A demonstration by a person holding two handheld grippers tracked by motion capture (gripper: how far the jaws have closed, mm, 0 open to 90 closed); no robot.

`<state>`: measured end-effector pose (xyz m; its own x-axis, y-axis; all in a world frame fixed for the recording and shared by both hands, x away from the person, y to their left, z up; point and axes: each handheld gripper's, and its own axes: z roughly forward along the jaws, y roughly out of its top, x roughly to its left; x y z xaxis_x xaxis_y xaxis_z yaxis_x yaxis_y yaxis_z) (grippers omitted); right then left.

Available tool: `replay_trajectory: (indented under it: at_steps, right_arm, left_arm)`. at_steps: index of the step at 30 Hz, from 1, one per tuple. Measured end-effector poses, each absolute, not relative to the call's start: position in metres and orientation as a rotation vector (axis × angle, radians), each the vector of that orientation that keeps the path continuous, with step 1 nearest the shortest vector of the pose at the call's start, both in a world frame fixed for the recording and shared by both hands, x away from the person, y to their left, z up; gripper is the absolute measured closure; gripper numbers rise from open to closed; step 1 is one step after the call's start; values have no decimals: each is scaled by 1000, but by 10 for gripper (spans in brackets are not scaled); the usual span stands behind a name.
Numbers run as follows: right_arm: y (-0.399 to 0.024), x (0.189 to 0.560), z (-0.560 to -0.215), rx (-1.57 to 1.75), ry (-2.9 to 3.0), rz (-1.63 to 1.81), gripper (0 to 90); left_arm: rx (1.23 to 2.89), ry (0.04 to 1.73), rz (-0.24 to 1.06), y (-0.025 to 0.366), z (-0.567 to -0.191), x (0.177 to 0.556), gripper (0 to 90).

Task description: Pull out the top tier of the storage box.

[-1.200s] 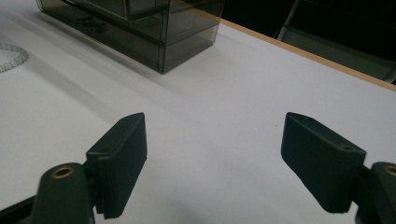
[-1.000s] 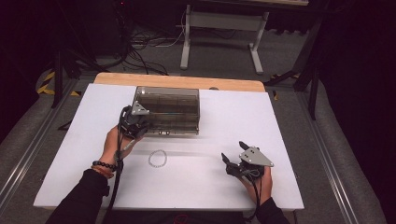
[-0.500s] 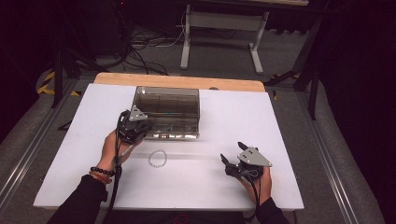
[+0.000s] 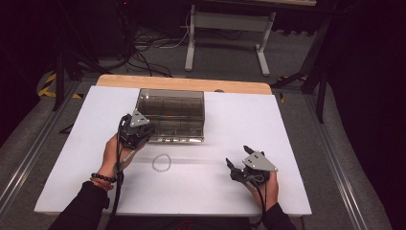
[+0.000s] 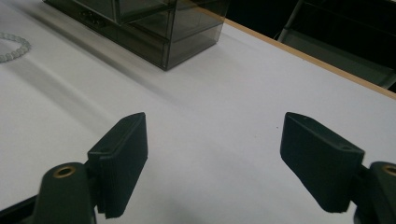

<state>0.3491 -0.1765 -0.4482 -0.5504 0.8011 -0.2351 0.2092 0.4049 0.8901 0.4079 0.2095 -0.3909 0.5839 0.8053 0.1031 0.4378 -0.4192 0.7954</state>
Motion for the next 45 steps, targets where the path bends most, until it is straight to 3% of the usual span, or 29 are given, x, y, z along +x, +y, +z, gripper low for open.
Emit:
replay_trajectory:
  at_steps: [11, 18, 31, 45]
  right_arm:
    - [-177, 349, -448, 853, 1984, 1135, 239]
    - [-176, 348, -447, 844, 1984, 1127, 238]
    - [-174, 346, -447, 830, 1989, 1140, 238]
    - [-172, 346, -448, 821, 2015, 1147, 244]
  left_arm:
    - [1996, 863, 684, 212, -388, 391, 639]
    - [2017, 800, 743, 213, -387, 379, 357]
    - [2022, 665, 738, 219, -397, 361, 273]
    - [2177, 642, 515, 210, -434, 351, 255]
